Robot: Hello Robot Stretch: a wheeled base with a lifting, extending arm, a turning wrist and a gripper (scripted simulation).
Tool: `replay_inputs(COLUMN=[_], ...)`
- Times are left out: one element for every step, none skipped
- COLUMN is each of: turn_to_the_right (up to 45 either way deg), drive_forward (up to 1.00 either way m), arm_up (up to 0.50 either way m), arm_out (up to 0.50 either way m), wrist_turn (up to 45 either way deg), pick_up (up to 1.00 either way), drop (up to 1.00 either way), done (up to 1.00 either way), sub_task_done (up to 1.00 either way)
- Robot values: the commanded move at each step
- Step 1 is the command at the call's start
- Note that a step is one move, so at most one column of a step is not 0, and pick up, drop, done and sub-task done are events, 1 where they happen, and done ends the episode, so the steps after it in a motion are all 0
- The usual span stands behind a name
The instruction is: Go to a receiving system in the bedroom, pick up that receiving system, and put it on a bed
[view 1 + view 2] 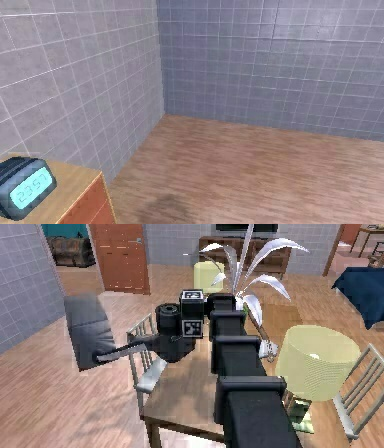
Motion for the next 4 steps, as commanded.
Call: replay_inputs(turn_to_the_right=[0.0,0.0,0.0,-45.0], drive_forward=[0.0,0.0,0.0,0.0], arm_up=[0.0,0.0,0.0,0.0], arm_out=[0.0,0.0,-0.18,0.0], wrist_turn=[-45.0,-33.0,0.0,0.0], pick_up=[0.0,0.0,0.0,0.0], drop=[0.0,0.0,0.0,0.0], done=[0.0,0.0,0.0,0.0], sub_task_done=[0.0,0.0,0.0,0.0])
